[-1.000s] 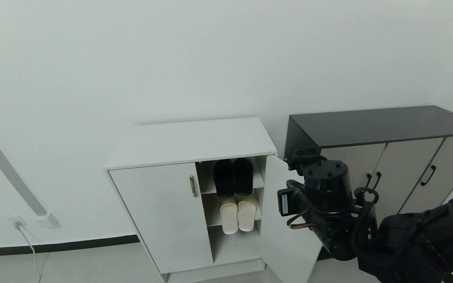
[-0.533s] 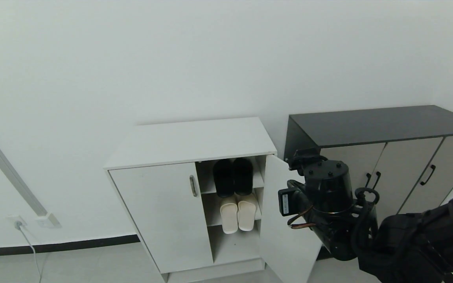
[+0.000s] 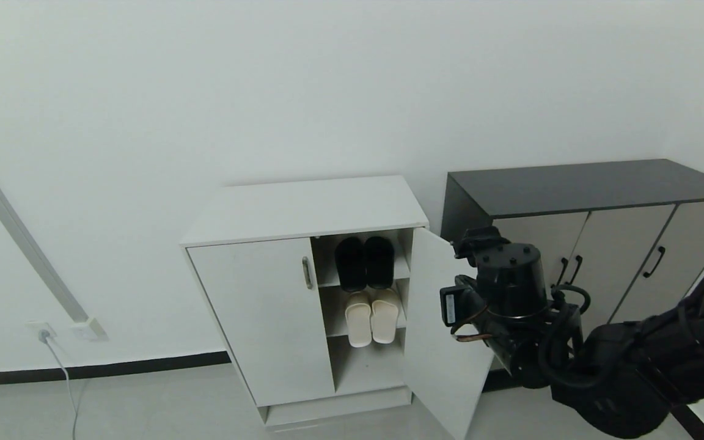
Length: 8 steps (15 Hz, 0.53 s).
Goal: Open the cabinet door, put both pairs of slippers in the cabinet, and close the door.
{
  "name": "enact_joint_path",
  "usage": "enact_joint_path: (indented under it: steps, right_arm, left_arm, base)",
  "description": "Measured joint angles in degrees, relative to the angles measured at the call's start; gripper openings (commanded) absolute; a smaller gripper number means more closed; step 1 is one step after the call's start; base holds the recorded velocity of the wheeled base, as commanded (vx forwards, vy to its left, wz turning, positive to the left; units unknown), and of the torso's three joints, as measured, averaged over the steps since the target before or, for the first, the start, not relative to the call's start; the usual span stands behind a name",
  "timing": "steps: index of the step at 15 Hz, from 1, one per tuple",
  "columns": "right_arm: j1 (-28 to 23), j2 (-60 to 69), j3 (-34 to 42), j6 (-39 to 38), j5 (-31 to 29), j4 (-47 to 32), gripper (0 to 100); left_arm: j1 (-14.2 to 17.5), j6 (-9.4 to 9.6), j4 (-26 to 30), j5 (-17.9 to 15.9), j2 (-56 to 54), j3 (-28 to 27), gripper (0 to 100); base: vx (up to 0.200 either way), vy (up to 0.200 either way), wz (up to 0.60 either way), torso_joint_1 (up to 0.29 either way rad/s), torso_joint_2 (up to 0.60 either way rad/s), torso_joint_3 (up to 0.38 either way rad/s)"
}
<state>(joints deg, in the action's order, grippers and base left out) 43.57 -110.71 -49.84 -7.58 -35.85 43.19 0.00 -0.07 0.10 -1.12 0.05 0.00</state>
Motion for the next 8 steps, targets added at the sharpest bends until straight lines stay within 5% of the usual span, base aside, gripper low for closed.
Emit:
enact_joint_path:
  steps: [8]
  right_arm:
    - [-14.60,-5.83,-8.66,-0.27,7.14,-0.88,0]
  left_arm:
    - [-0.05,-0.09,0.00,0.00,0.00,0.00,0]
  base:
    - [0.000,0.000,0.00,0.000,0.00,0.000]
